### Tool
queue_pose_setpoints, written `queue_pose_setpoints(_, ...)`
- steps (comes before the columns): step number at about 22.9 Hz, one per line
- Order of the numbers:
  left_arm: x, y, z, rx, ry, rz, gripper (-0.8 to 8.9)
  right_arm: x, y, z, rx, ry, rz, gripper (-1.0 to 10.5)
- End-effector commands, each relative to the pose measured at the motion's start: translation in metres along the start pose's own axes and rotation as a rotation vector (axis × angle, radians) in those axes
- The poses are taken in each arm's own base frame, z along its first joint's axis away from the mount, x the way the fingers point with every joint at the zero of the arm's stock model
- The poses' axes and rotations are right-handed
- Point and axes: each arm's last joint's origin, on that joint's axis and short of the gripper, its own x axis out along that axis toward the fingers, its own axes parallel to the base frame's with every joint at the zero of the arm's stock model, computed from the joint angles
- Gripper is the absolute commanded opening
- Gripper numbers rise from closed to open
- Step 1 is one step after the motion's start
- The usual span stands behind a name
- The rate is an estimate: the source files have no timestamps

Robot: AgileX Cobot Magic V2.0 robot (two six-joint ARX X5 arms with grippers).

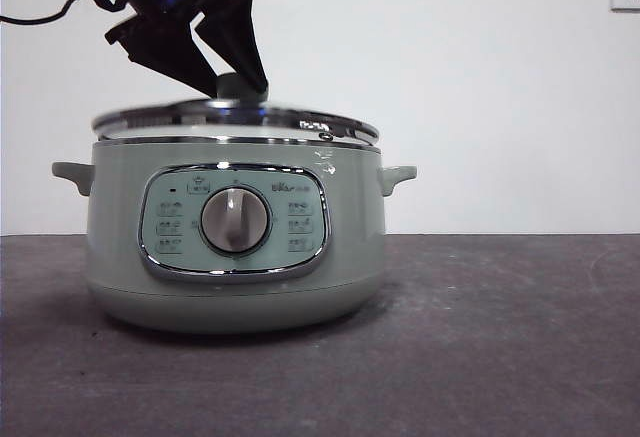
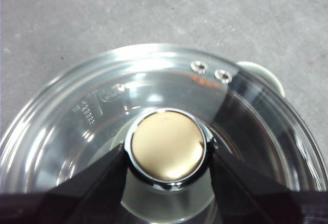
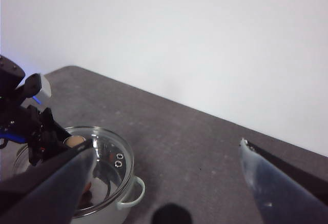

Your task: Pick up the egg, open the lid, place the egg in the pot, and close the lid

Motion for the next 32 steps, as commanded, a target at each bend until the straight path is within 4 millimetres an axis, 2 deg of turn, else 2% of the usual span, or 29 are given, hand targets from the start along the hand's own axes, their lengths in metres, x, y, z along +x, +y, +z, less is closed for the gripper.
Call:
queue_pose_setpoints(1,0.000,-0.001,0.004,0.014,-0.031,-0.001,-0.09,0.000,0.000,0.001,0.012,-0.006,-0.006,4.7)
queue_pose_setpoints(14,0.003,-0.001,-0.004,0.005,0.055,-0.001,-0.08,0.000,0.000,0.001,0.011,-0.004,-0.001,4.7)
queue_pose_setpoints(16,0.003,-0.001,-0.005,0.002,0.063,-0.002,0.18,0.000,0.000,0.000,0.009,0.005,0.000,4.7)
queue_pose_setpoints(17,0.003,-0.001,-0.005,0.000,0.064,-0.002,0.73,0.000,0.000,-0.001,0.007,0.013,0.001,4.7)
queue_pose_setpoints(21,0.003,-0.001,-0.005,-0.024,0.062,-0.001,4.58,0.002,0.001,-0.007,0.011,0.074,0.014,4.7)
queue_pose_setpoints(22,0.003,-0.001,-0.005,-0.024,0.062,-0.003,4.86,0.003,0.002,-0.008,0.011,0.094,0.017,4.7)
queue_pose_setpoints(27,-0.001,-0.002,-0.004,-0.023,0.052,-0.005,4.85,0.009,0.008,-0.019,0.021,0.223,0.126,4.7)
queue_pose_setpoints(32,-0.017,-0.003,0.001,-0.019,0.015,-0.005,4.85,0.018,0.016,-0.027,0.024,0.347,0.250,4.7)
